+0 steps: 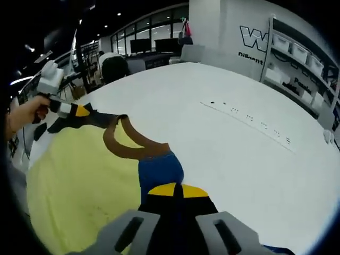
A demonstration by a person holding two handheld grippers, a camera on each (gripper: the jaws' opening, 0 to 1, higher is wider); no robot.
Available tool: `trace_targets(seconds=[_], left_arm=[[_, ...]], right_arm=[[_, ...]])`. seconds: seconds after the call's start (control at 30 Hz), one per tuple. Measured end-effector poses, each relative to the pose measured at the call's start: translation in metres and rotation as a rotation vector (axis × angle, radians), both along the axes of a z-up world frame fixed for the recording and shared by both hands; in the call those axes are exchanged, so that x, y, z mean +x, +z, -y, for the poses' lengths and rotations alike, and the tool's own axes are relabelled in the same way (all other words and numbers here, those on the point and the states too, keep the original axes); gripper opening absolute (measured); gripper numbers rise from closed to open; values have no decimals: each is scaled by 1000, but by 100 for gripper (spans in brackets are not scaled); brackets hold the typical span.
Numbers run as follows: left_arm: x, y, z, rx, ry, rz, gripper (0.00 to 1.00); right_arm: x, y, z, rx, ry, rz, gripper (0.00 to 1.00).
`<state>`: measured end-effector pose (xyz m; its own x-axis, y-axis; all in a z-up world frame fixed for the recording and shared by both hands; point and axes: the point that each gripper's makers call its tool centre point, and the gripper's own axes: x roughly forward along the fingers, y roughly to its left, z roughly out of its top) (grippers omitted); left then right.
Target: Fold the garment on the visible template until the final outline fits inside the template.
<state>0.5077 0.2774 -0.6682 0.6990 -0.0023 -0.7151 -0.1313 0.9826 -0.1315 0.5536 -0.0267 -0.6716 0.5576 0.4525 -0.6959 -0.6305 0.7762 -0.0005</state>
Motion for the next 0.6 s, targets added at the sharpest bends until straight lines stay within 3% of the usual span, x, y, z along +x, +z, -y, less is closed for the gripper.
trace_targets(seconds=[0.37,0.5,0.6], left_arm=[[17,1,-6,4,31,46,5],[28,6,-3,47,-19,103,5],[30,7,-3,70,-35,106,5]], right_arm=[[25,-4,-4,-5,-66,1,0],[30,-3,-2,-55,-66,18,0],[32,-3,0,-61,-73,21,0]])
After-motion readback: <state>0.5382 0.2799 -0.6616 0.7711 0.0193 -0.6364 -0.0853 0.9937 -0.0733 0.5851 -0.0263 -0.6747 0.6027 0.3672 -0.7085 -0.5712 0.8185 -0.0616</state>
